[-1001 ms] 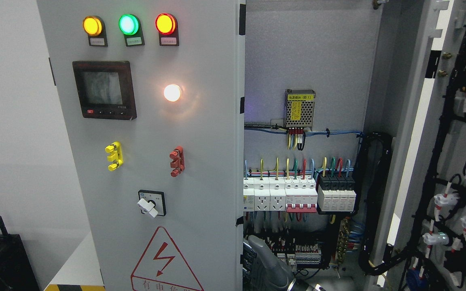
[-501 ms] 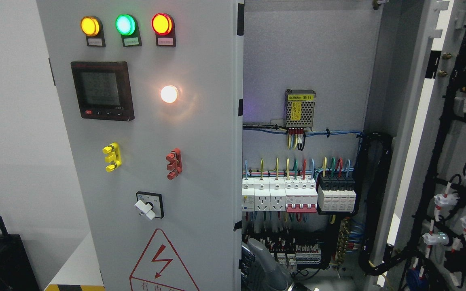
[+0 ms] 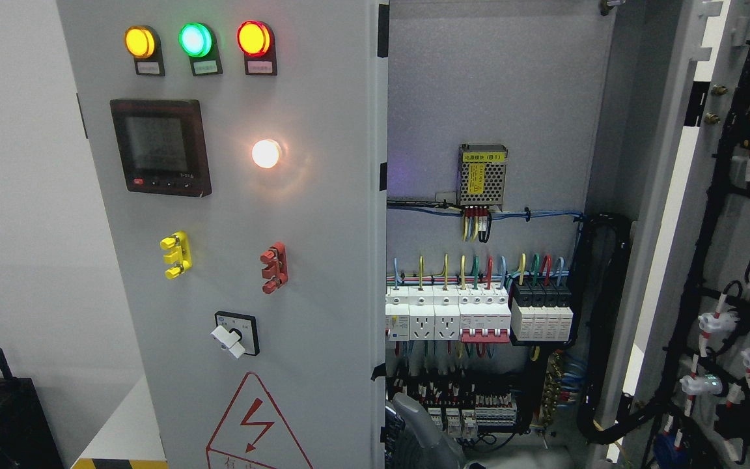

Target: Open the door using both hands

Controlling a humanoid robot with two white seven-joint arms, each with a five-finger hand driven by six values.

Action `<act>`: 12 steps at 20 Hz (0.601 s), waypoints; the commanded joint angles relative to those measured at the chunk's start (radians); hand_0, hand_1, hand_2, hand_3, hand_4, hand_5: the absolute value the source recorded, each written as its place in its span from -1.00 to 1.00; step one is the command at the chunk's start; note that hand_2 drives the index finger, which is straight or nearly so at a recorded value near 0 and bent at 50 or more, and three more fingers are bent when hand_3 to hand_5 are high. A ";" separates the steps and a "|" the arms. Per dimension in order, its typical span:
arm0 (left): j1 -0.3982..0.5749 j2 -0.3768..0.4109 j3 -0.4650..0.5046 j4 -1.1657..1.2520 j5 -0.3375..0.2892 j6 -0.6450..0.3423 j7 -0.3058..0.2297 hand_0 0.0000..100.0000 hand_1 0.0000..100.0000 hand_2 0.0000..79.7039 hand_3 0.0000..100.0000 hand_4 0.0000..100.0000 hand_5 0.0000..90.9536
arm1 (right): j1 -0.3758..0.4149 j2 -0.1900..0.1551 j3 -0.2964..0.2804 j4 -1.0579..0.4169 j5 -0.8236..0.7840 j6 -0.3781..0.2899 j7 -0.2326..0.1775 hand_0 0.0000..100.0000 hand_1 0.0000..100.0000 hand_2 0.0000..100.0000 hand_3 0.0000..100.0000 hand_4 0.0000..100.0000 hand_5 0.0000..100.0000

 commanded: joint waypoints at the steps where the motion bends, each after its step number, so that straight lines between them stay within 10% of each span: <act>1: 0.000 0.001 -0.024 0.000 -0.006 0.000 0.000 -1.00 -1.00 -1.00 -1.00 -0.95 -1.00 | 0.013 -0.001 0.014 -0.033 -0.001 -0.001 0.007 -0.55 -1.00 -1.00 -1.00 -1.00 -1.00; 12: 0.000 0.001 -0.024 0.000 -0.006 0.000 0.000 -1.00 -1.00 -1.00 -1.00 -0.95 -1.00 | 0.039 -0.001 0.048 -0.095 -0.058 -0.001 0.007 -0.55 -1.00 -1.00 -1.00 -1.00 -1.00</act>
